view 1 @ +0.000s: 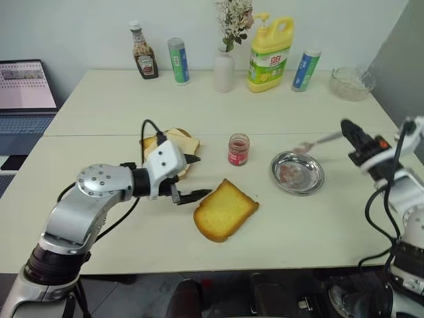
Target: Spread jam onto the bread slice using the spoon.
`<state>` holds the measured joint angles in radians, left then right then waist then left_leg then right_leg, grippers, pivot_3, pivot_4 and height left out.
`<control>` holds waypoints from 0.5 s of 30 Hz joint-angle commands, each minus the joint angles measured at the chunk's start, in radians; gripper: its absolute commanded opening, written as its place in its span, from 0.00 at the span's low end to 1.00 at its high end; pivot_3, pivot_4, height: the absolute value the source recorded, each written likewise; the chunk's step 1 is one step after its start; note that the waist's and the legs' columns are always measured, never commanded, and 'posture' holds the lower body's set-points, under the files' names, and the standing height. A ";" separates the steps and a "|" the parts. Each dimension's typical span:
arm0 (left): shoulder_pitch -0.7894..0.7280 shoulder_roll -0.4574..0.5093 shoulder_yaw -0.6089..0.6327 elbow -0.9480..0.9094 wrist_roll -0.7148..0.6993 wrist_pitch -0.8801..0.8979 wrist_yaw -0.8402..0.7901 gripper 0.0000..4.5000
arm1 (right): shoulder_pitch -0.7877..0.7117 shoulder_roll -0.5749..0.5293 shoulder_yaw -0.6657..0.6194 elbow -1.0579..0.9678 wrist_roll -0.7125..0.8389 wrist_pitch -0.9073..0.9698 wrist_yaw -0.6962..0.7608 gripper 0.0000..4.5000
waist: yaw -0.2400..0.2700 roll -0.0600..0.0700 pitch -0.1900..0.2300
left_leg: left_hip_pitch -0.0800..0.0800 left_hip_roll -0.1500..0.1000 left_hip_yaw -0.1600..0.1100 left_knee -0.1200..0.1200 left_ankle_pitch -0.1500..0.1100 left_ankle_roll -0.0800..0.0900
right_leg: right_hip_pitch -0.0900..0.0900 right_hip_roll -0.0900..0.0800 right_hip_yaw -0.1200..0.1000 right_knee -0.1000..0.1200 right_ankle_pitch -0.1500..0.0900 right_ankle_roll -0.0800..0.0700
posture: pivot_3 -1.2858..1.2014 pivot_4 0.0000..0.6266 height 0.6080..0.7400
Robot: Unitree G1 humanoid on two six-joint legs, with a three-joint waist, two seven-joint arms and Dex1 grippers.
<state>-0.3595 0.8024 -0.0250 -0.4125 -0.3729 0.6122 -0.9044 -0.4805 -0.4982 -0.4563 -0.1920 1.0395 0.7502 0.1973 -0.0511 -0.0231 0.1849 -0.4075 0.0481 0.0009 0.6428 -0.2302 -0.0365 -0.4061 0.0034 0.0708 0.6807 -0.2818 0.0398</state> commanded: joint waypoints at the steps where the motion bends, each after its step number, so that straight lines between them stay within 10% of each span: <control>1: -0.001 0.002 0.046 -0.009 0.009 0.003 0.044 1.00 | -0.100 -0.008 0.102 -0.017 -0.050 -0.005 0.043 0.01 | 0.000 0.000 0.000 | 0.000 0.000 0.000 0.000 0.000 0.000 | 0.000 0.000 0.000 0.000 0.000 0.000 | 0.52 0.24 1.00; 15: 0.000 -0.031 0.045 -0.016 0.001 0.018 0.121 1.00 | -0.320 0.046 0.413 0.189 -0.413 -0.177 0.281 0.01 | 0.005 0.000 0.000 | -0.009 -0.001 -0.001 0.001 0.000 0.000 | -0.006 -0.001 -0.002 -0.001 0.003 -0.005 | 0.52 0.24 1.00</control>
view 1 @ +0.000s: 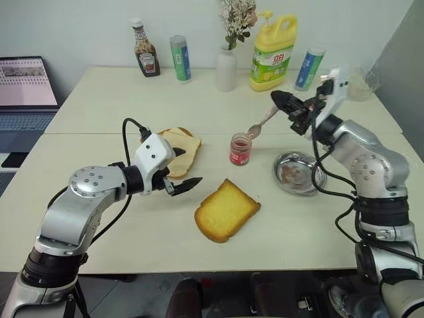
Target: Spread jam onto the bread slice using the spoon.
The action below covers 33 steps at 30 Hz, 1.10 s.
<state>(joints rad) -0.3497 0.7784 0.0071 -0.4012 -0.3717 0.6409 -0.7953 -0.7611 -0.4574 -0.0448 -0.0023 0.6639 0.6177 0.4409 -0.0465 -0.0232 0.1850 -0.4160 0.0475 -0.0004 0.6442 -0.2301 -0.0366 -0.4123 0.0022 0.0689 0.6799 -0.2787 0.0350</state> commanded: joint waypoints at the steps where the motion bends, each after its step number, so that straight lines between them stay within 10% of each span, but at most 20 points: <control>1: -0.010 -0.009 0.012 -0.028 0.000 -0.010 0.013 1.00 | -0.043 0.009 0.004 0.004 -0.049 -0.049 0.046 0.01 | 0.001 0.000 0.000 | 0.000 0.000 0.000 0.000 0.000 0.000 | 0.000 0.000 0.000 0.000 0.000 0.000 | 0.52 0.24 1.00; 33: -0.050 -0.047 -0.042 -0.022 0.020 -0.017 0.031 1.00 | -0.109 0.126 0.160 0.254 -0.459 -0.258 0.182 0.01 | 0.009 0.000 0.000 | 0.000 0.000 0.000 0.001 0.000 0.000 | 0.000 0.000 -0.001 0.002 0.000 0.000 | 0.52 0.24 1.00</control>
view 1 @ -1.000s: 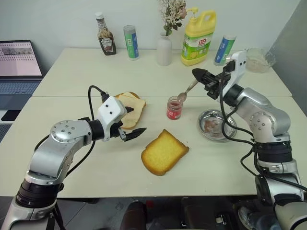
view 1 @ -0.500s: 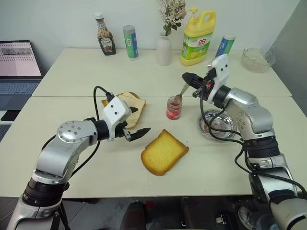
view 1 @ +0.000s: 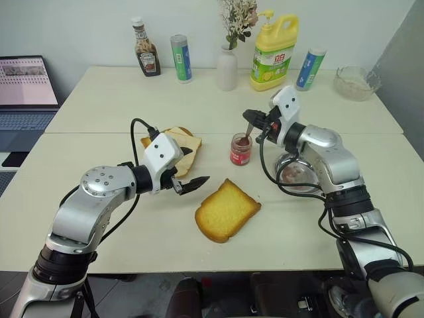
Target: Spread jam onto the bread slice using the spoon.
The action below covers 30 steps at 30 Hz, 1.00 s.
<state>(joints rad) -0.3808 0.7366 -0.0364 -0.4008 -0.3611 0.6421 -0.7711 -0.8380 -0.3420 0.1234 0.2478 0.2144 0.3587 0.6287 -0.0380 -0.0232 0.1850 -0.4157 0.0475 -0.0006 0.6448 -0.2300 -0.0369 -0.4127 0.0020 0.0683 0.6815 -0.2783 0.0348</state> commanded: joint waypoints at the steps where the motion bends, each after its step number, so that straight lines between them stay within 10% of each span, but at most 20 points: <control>1: -0.020 -0.006 0.000 -0.022 0.011 -0.019 0.007 1.00 | -0.033 0.016 -0.010 0.015 -0.014 0.001 -0.008 0.01 | 0.000 0.000 0.000 | 0.000 0.000 0.000 0.000 0.000 0.000 | 0.000 0.000 0.000 0.000 0.000 0.000 | 0.52 0.24 1.00; 30: -0.014 -0.022 -0.003 -0.016 0.038 -0.036 0.001 1.00 | -0.055 0.158 -0.276 0.002 0.223 0.405 -0.188 0.01 | 0.000 0.000 0.000 | 0.000 0.000 0.000 0.000 0.000 0.000 | 0.000 0.000 0.000 0.001 0.000 0.000 | 0.52 0.24 1.00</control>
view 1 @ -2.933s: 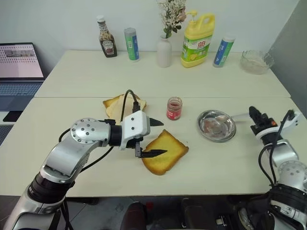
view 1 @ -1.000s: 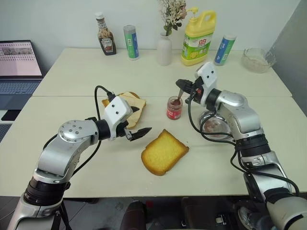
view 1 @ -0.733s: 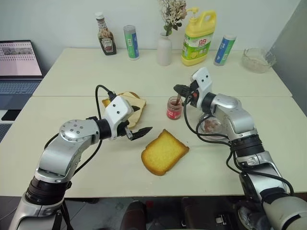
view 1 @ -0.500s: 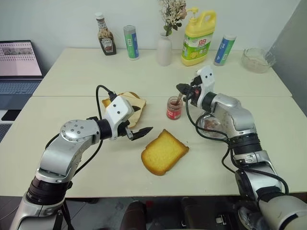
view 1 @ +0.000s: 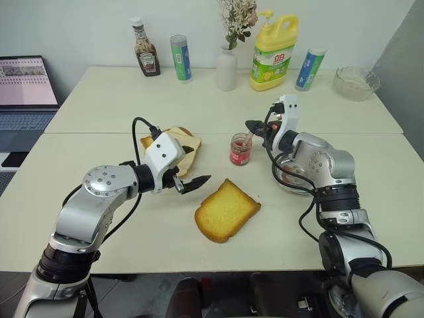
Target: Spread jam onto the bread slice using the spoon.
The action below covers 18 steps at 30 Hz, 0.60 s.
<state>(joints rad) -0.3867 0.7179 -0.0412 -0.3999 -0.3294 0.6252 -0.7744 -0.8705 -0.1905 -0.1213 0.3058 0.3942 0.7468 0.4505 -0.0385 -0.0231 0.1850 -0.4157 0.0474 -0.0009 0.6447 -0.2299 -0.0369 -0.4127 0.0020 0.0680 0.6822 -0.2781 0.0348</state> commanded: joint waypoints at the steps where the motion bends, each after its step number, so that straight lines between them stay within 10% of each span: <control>1: -0.009 -0.004 0.000 -0.016 0.007 -0.019 0.004 1.00 | -0.026 0.010 -0.043 -0.058 0.053 0.028 -0.018 0.01 | 0.000 0.000 0.000 | 0.000 0.000 0.000 0.000 0.000 0.000 | 0.000 0.000 0.000 0.000 0.000 0.000 | 0.52 0.24 1.00; 18: -0.010 -0.007 -0.008 -0.006 0.014 -0.026 0.006 1.00 | -0.054 0.043 -0.160 -0.090 0.178 0.150 -0.124 0.01 | -0.004 0.000 0.000 | 0.000 0.000 0.000 0.000 0.000 0.000 | 0.000 0.000 0.000 0.000 0.000 0.000 | 0.52 0.24 1.00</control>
<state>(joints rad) -0.3867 0.7116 -0.0544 -0.3913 -0.3251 0.6204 -0.7743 -0.8824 -0.1610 -0.2552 0.2553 0.5247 0.8870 0.3314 -0.0421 -0.0231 0.1850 -0.4157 0.0475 -0.0008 0.6444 -0.2299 -0.0369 -0.4129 0.0020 0.0681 0.6822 -0.2781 0.0349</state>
